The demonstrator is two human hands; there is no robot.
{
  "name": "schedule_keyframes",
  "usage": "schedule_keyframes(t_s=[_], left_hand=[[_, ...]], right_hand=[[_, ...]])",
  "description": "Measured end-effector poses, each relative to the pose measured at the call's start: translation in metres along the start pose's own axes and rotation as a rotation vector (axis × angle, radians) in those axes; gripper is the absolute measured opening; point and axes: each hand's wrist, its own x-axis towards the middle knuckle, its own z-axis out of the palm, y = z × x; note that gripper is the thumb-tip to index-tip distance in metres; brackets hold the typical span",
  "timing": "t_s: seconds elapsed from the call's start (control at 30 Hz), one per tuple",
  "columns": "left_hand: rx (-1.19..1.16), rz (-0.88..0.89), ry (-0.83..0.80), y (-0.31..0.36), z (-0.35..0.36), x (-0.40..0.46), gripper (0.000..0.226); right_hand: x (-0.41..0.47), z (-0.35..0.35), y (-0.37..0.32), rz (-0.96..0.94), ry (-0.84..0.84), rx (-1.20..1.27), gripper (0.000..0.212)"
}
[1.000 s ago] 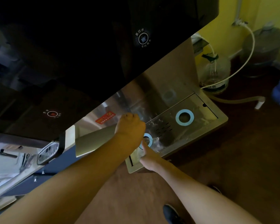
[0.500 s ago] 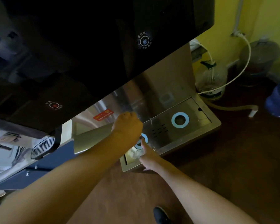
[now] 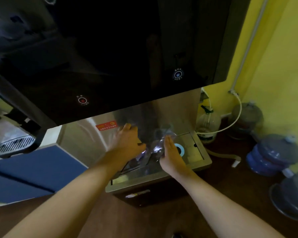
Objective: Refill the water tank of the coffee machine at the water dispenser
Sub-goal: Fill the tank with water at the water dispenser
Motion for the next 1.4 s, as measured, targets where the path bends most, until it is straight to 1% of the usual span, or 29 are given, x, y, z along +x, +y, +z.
schedule_keyframes(t_s=[0.13, 0.37, 0.47, 0.67, 0.77, 0.87, 0.93, 1.03, 1.07, 1.13, 1.2, 1.4], left_hand=[[-0.214, -0.045, 0.075, 0.000, 0.007, -0.002, 0.071], [-0.384, -0.058, 0.178, 0.008, 0.018, 0.000, 0.069], [-0.423, -0.047, 0.209, 0.012, 0.023, 0.006, 0.070], [-0.490, -0.035, 0.296, 0.019, 0.027, 0.014, 0.072], [-0.539, -0.042, 0.346, 0.020, 0.022, 0.014, 0.071], [-0.592, -0.040, 0.402, 0.020, 0.015, 0.013, 0.069], [-0.626, -0.038, 0.440, 0.017, 0.009, 0.013, 0.069], [-0.666, -0.020, 0.487, 0.011, 0.000, 0.010, 0.066], [-0.674, -0.007, 0.498, 0.010, -0.003, 0.009, 0.065], [-0.686, 0.017, 0.511, 0.007, -0.005, 0.008, 0.062], [-0.694, 0.036, 0.510, 0.006, -0.007, 0.008, 0.061], [-0.721, 0.048, 0.512, 0.006, -0.008, 0.004, 0.060]], right_hand=[[0.004, -0.023, -0.001, -0.054, 0.073, -0.125, 0.083], [0.004, -0.057, 0.004, -0.083, 0.090, -0.317, 0.080], [0.007, -0.066, 0.007, -0.073, 0.096, -0.332, 0.083], [0.011, -0.089, 0.005, -0.122, 0.157, -0.385, 0.086], [0.010, -0.101, -0.002, -0.157, 0.156, -0.403, 0.084], [0.005, -0.108, -0.012, -0.192, 0.197, -0.408, 0.080], [-0.002, -0.112, -0.019, -0.243, 0.282, -0.413, 0.073], [-0.014, -0.120, -0.028, -0.425, 0.570, -0.418, 0.054], [-0.017, -0.123, -0.031, -0.490, 0.660, -0.412, 0.051], [-0.020, -0.129, -0.038, -0.569, 0.769, -0.385, 0.054], [-0.020, -0.134, -0.047, -0.590, 0.810, -0.400, 0.061], [-0.011, -0.140, -0.065, -0.460, 0.853, -0.560, 0.084]])
